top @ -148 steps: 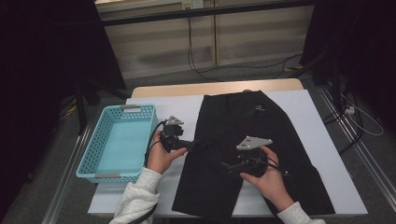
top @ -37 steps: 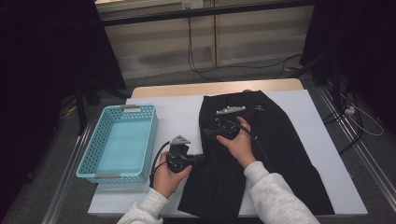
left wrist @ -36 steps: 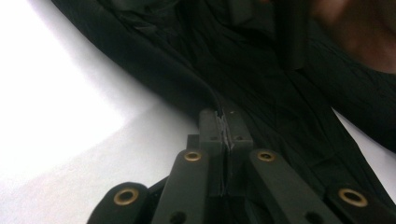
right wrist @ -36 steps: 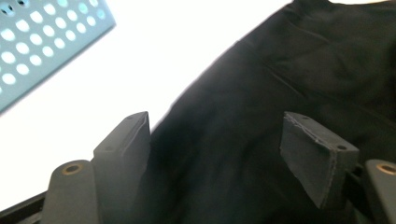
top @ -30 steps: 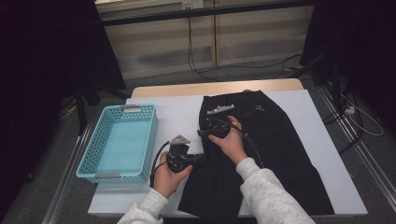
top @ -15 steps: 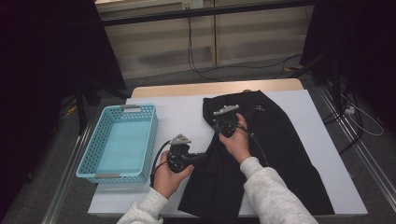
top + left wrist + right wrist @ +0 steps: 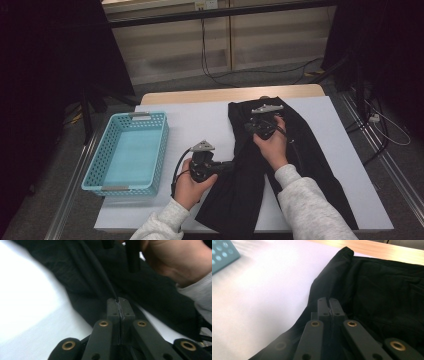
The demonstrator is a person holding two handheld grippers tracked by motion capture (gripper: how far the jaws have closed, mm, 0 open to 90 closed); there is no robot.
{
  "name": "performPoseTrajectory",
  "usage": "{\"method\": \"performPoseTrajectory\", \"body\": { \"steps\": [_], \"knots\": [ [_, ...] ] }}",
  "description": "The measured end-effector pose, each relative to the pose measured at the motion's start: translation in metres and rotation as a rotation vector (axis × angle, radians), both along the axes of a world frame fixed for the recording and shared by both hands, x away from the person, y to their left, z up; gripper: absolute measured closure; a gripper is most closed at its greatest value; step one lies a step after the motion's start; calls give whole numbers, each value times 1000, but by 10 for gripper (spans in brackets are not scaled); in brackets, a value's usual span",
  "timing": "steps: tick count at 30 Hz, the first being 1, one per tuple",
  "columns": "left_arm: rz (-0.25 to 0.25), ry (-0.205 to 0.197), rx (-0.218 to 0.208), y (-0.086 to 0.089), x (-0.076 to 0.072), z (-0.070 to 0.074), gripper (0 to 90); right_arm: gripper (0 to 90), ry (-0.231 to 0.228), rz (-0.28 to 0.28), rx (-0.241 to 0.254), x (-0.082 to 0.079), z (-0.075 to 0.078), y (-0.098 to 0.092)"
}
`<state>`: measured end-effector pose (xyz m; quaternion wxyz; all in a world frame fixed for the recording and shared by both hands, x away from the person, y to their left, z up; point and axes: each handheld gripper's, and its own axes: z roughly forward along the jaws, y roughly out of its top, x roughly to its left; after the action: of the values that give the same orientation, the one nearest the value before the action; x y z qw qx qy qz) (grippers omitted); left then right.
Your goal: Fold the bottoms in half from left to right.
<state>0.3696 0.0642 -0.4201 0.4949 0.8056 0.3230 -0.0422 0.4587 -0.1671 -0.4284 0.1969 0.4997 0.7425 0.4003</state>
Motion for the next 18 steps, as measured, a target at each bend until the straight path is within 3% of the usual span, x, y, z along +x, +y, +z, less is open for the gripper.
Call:
{"method": "performPoseTrajectory", "body": {
  "steps": [5,7,8,9,11,12,13,14,15,16,17,18],
  "knots": [
    [-51,-10,-55,-34,3,17,890,900,-20,-11,-13,-1,17,-24],
    [-76,-48,-73,-53,5,28,879,900,-45,-49,-24,-2,32,-47],
    [-82,-51,-88,-58,6,32,842,900,-58,-81,-24,-2,40,-63],
    [-87,-48,-98,-61,6,35,784,900,-80,-126,-55,-3,47,-80],
    [-75,-94,-86,-62,8,36,524,880,-83,-206,-127,-6,55,-115],
    [-67,-101,-76,-58,10,35,466,751,-90,-252,-141,-8,56,-127],
    [-63,-98,-64,-54,12,32,432,491,-89,-296,-132,-10,55,-140],
    [-55,-110,-36,-50,13,29,385,410,-45,-298,-108,-10,51,-146],
    [-50,-122,-9,-47,15,26,328,472,-16,-272,-104,-13,47,-147],
    [-44,-128,11,-42,16,22,308,451,-15,-252,-123,-16,41,-146],
    [-40,-122,20,-40,17,20,299,389,3,-238,-119,-19,35,-142],
    [-27,-122,35,-35,18,16,290,384,22,-225,-107,-21,30,-139]
  ]
}}
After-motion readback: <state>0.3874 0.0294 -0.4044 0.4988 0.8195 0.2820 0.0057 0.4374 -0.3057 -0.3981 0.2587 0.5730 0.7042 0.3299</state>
